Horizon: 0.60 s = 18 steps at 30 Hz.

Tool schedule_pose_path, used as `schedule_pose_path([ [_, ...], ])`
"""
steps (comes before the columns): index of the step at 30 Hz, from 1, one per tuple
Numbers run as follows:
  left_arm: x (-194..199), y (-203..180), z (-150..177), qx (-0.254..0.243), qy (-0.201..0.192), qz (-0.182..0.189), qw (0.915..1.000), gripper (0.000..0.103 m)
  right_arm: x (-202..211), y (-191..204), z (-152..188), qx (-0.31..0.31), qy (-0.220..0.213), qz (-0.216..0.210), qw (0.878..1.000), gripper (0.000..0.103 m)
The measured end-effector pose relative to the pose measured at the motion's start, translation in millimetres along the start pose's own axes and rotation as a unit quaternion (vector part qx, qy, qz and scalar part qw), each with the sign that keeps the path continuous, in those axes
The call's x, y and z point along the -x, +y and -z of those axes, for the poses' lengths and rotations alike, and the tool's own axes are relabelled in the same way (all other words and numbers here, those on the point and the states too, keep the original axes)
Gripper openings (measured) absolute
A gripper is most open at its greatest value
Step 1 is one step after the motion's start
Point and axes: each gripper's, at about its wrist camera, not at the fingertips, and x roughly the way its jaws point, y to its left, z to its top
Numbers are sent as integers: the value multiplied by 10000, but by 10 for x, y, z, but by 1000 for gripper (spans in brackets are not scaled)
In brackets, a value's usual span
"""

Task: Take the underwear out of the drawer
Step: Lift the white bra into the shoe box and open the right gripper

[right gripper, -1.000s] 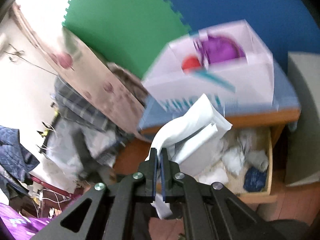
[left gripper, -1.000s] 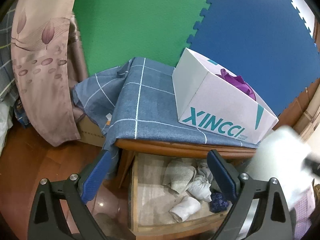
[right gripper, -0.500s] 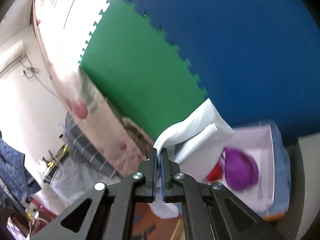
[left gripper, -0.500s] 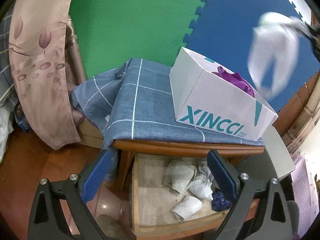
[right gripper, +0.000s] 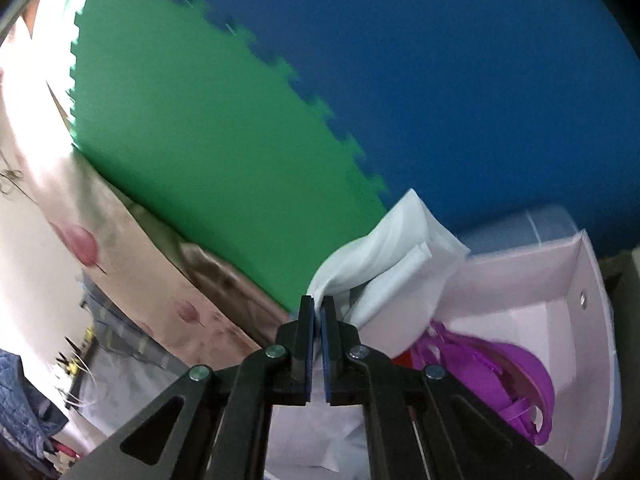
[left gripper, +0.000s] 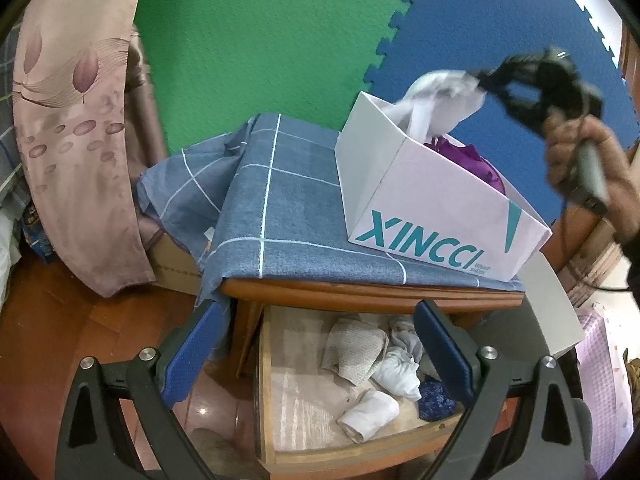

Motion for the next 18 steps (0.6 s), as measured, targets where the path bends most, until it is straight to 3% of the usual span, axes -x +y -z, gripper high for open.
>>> schedule_pose_path([
  [6, -20, -24, 7, -56, 49, 25, 10000, 95, -467, -475, 345, -161, 1195, 719, 9901, 3],
  [7, -21, -27, 8, -59, 48, 23, 10000, 95, -423, -556, 325, -395, 1144, 655, 9905, 3],
  [9, -28, -35, 10, -66, 58, 27, 10000, 95, -417, -582, 297, -178, 1219, 1027, 9871, 3],
  [16, -47, -65, 15, -112, 72, 2, 9999, 95, -496, -805, 452, -209, 2099, 1465, 9665, 3],
  [18, -57, -78, 21, -129, 81, -19, 9999, 95, -502, -832, 497, -212, 2213, 1368, 9653, 5],
])
